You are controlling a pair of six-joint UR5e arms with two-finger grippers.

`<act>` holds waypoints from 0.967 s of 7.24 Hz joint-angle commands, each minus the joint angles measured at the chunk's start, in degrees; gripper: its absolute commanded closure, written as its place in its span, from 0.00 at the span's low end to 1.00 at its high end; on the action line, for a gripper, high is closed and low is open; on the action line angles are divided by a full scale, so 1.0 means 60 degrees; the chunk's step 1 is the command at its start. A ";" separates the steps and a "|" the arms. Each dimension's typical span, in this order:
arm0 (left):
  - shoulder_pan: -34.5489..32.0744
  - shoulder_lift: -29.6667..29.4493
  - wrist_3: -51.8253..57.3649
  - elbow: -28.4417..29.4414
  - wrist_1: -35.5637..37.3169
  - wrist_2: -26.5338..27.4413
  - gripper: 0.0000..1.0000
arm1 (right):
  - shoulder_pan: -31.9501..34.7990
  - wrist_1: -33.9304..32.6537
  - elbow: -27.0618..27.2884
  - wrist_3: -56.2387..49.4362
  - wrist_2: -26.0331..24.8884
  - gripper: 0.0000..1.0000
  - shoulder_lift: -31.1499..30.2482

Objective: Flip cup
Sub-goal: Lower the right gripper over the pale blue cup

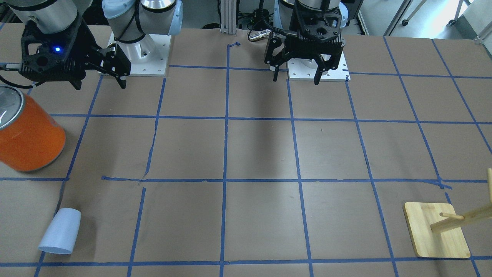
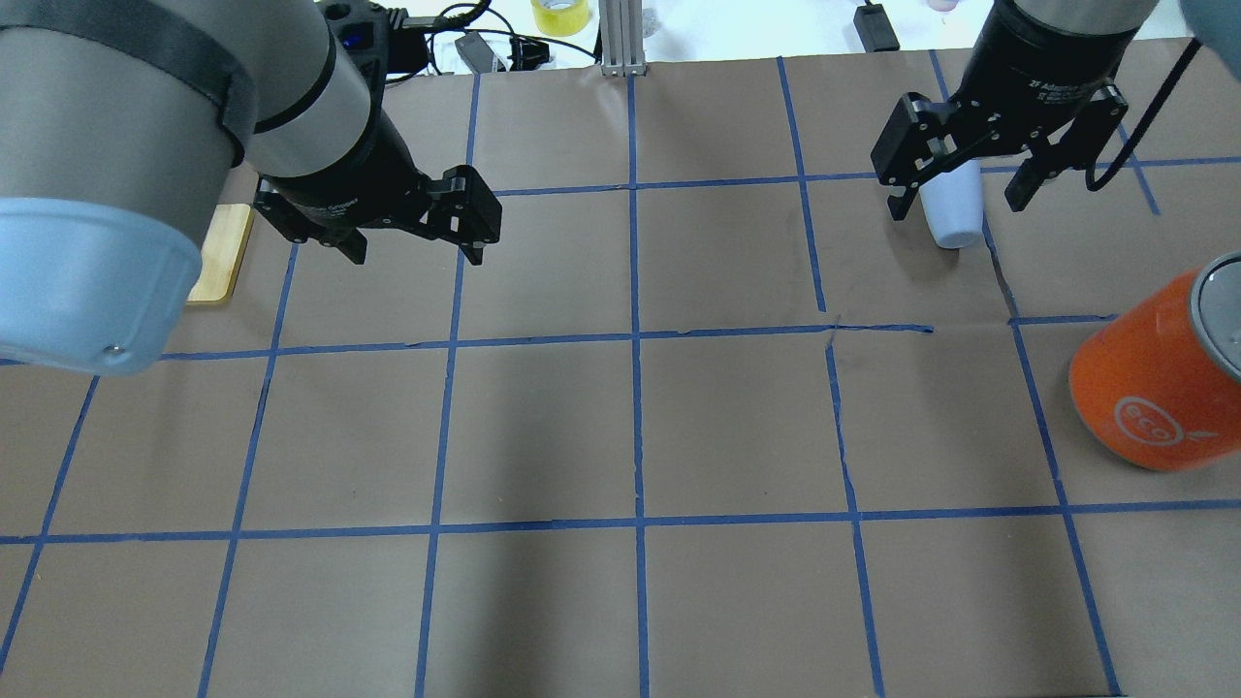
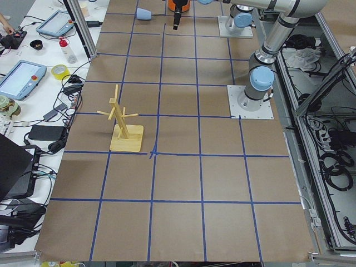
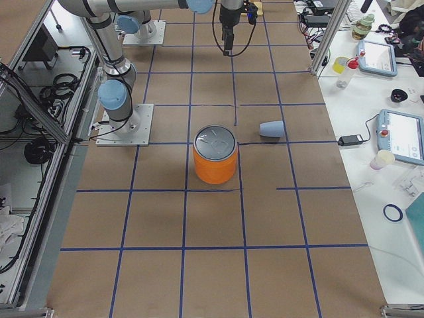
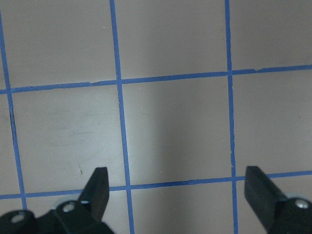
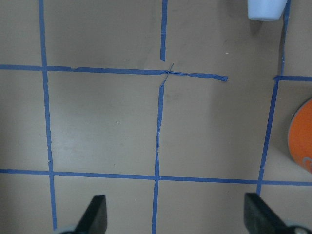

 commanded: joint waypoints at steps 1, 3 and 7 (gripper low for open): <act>-0.0007 -0.0028 0.0000 -0.0018 -0.0012 -0.0077 0.00 | 0.0006 -0.0004 0.0115 -0.0115 -0.0059 0.00 -0.0014; -0.0007 -0.0028 0.0000 -0.0032 0.0003 -0.0093 0.00 | -0.0023 -0.0063 0.0014 -0.0116 -0.0073 0.00 -0.0014; 0.0022 0.0015 0.0000 -0.0017 -0.0055 -0.0006 0.00 | -0.0067 -0.0151 -0.0016 -0.0116 0.0013 0.00 0.0074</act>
